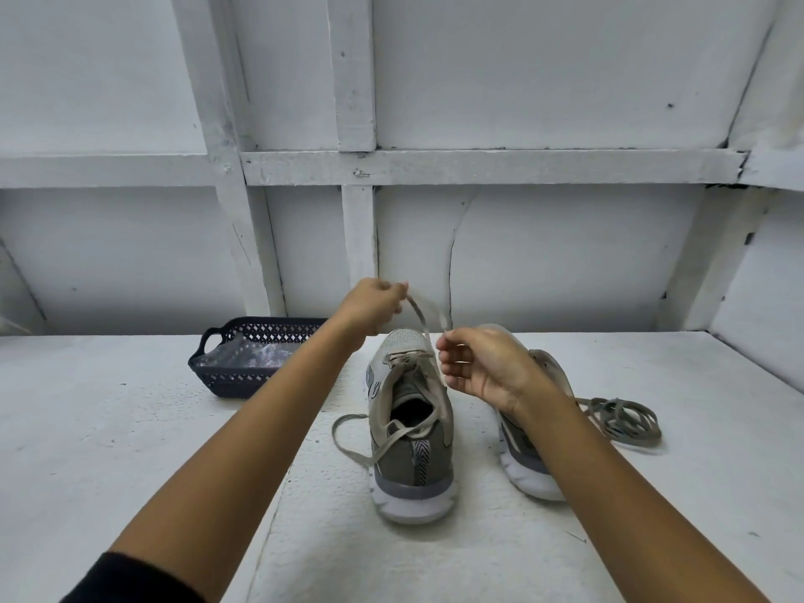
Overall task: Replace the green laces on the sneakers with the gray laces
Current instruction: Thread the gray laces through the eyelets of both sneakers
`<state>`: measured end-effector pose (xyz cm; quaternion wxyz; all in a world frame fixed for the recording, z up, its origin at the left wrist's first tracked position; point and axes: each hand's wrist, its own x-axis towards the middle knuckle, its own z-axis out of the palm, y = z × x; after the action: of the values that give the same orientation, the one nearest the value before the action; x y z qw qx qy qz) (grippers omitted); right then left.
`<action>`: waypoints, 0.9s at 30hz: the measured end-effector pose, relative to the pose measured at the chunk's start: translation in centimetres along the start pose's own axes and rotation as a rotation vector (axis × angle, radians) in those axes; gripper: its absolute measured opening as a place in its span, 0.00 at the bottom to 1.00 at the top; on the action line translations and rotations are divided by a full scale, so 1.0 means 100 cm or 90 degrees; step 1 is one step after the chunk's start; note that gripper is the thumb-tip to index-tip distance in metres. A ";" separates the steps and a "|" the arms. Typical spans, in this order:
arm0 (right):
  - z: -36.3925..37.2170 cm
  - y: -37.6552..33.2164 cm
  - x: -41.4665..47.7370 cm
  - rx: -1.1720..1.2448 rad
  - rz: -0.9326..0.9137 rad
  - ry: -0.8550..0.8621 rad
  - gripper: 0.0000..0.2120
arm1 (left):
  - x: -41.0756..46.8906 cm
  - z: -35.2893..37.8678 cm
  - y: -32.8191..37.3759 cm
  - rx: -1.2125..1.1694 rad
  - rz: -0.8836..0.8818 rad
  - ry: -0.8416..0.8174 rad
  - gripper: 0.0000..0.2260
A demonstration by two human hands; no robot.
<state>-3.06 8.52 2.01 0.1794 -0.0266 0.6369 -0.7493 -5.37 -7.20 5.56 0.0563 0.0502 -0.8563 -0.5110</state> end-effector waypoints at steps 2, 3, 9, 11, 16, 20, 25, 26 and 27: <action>-0.002 0.005 0.003 -0.018 -0.008 0.050 0.14 | -0.011 0.007 -0.011 0.162 0.041 0.008 0.16; -0.004 0.008 0.004 -0.029 -0.019 0.071 0.14 | -0.016 0.012 -0.019 0.239 0.049 -0.001 0.18; -0.005 0.031 0.010 -0.072 -0.098 0.100 0.11 | -0.040 0.041 -0.035 0.424 -0.041 0.002 0.25; -0.003 0.035 0.013 -0.066 -0.111 0.113 0.09 | -0.041 0.047 -0.038 0.430 -0.023 -0.005 0.28; 0.000 0.040 0.018 -0.051 -0.124 0.150 0.11 | -0.030 0.055 -0.056 0.264 -0.005 0.001 0.22; 0.003 0.043 0.023 -0.033 -0.135 0.174 0.09 | -0.030 0.056 -0.060 0.013 -0.056 -0.004 0.14; 0.007 0.049 0.031 -0.019 -0.158 0.191 0.08 | -0.037 0.049 -0.060 -0.215 -0.100 -0.035 0.08; 0.008 0.050 0.032 -0.020 -0.164 0.186 0.07 | -0.037 0.048 -0.061 -0.260 -0.105 -0.046 0.08; 0.009 0.051 0.033 -0.021 -0.171 0.184 0.06 | -0.036 0.047 -0.062 -0.292 -0.108 -0.057 0.07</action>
<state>-4.71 6.08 -3.37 -0.0162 -0.0068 0.6591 -0.7519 -2.29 -5.53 -2.29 -0.0151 0.0852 -0.7123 -0.6965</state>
